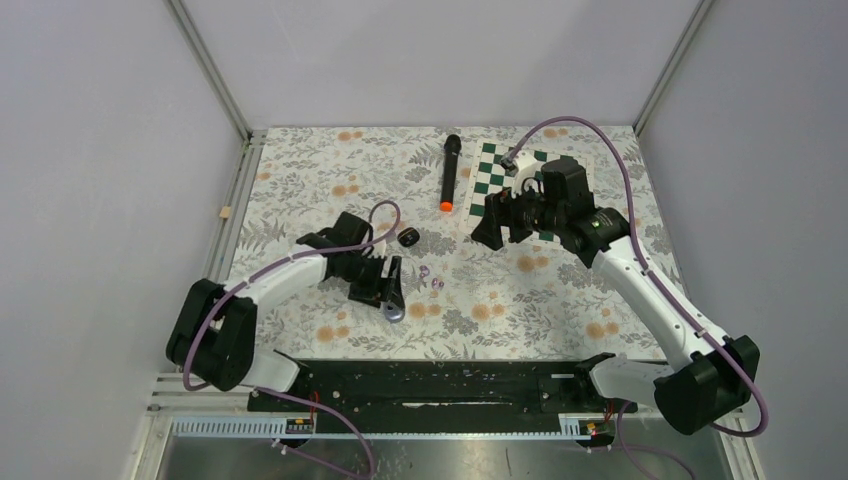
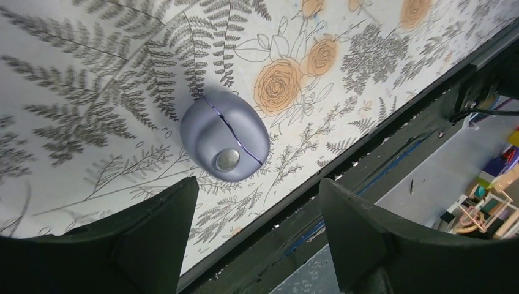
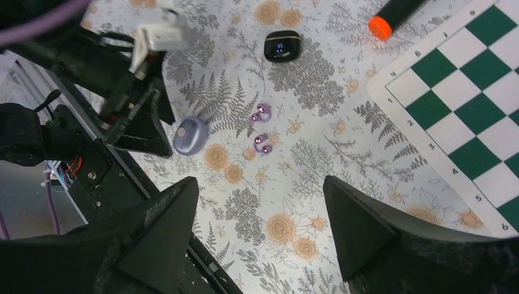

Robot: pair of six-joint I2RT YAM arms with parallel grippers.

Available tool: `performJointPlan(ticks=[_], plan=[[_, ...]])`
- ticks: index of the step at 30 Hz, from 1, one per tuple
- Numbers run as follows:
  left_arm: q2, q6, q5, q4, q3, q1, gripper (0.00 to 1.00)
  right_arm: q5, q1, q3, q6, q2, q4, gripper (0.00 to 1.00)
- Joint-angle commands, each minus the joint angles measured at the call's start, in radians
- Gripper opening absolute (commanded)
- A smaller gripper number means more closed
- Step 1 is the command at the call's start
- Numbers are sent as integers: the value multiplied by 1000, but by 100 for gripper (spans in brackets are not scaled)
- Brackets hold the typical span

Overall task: Insert the wireless bluetooth earbuds into the charging case
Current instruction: Move the charging case to the center of the board, then pick up the charging case from the center of the board.

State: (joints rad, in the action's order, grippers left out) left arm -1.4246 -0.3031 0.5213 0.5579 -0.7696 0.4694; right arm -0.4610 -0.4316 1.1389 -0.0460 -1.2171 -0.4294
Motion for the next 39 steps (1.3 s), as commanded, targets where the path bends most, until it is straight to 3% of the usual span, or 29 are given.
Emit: performJointPlan(ticks=[1,6,9,13,18,24,31,39], plan=[[124,81,7,131,-102,-55,74,115,6,-35,-28,34,0,81],[225,146,-76,154,-198,-204,74,94,-12,-16,-137,-57,-45,74],[264,217,-192,152,-228,-265,75,109,-87,36,-123,-137,-83,73],[339,165,-278,160,-252,-389,75,148,-236,125,-103,-232,-110,72],[384,130,-193,264,-289,-459,74,191,-379,234,-157,-370,-147,71],[523,57,-205,295,-242,-564,75,234,-515,352,-289,-544,-224,76],[596,34,-171,330,-216,-679,74,366,-607,430,-371,-707,-225,80],[641,28,-140,345,-182,-702,73,528,-666,496,-412,-797,-253,84]])
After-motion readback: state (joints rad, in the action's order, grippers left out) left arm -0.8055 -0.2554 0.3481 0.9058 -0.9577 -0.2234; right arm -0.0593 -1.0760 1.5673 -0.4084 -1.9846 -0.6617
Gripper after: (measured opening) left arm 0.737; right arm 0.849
